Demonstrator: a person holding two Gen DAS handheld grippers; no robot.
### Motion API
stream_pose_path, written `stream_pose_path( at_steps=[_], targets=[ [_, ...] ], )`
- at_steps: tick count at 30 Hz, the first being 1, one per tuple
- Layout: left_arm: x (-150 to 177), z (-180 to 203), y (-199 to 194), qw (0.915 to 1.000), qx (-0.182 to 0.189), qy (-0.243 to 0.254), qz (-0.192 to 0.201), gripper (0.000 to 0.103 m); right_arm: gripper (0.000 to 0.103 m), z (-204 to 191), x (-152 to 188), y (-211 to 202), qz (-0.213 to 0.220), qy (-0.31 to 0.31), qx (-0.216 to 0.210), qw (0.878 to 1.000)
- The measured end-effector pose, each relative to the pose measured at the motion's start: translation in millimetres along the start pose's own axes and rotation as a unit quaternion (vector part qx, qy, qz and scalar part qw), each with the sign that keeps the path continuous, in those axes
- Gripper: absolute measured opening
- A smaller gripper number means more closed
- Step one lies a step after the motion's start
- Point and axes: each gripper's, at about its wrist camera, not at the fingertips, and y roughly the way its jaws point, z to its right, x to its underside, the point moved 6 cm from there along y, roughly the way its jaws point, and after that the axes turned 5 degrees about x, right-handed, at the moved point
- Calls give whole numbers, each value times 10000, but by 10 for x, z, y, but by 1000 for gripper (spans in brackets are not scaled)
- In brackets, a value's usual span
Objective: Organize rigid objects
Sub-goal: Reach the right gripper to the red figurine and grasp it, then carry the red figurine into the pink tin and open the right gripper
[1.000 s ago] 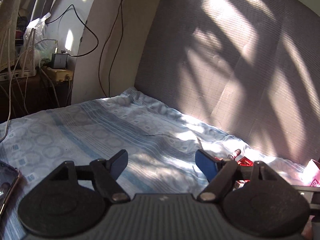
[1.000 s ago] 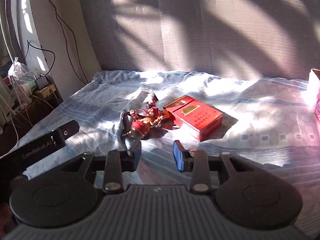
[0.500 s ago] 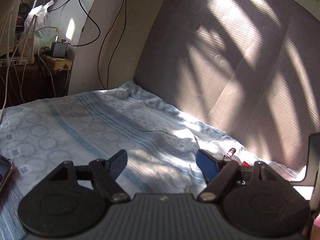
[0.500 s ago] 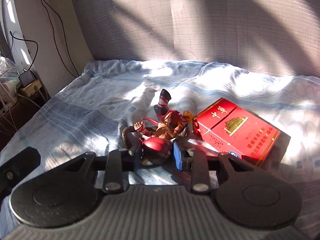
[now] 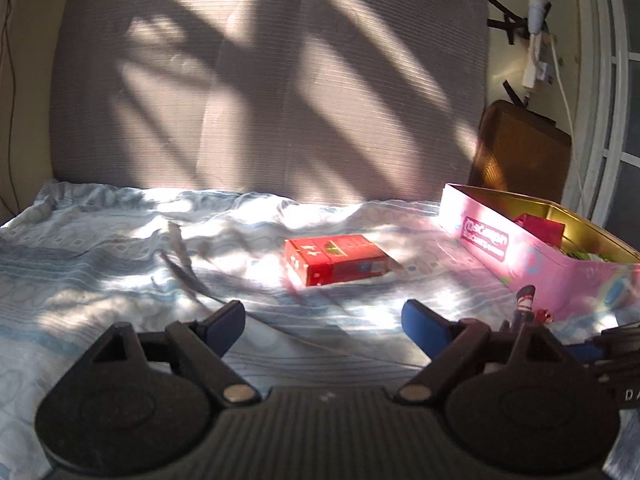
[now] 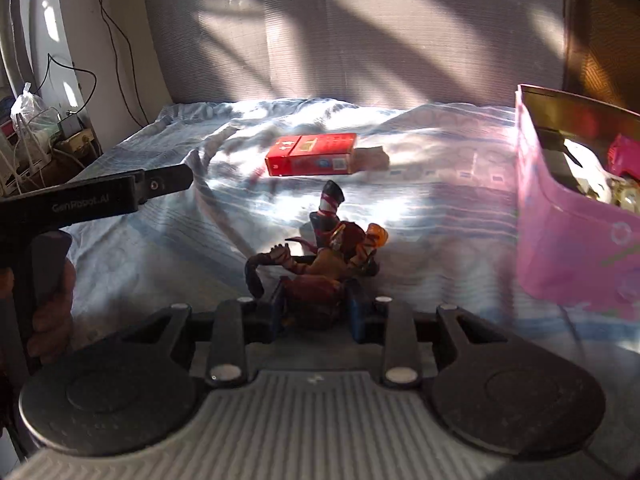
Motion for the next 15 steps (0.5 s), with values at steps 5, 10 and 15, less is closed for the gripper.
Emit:
stream_pose_path(
  at_steps=[5,10,15],
  targets=[
    [146,939,124,9860,1541,-84,-639,83,35,578,359,-548,351,538,781,9949],
    [271,1796,368,9525,2732,-350,-1300,73,37,954,569,-892,643,714,1575,9828],
    [259,2217,524,9389,3022,-331,-1613,67,47,1153,678,-1133,850,845,1543,9807]
  ],
)
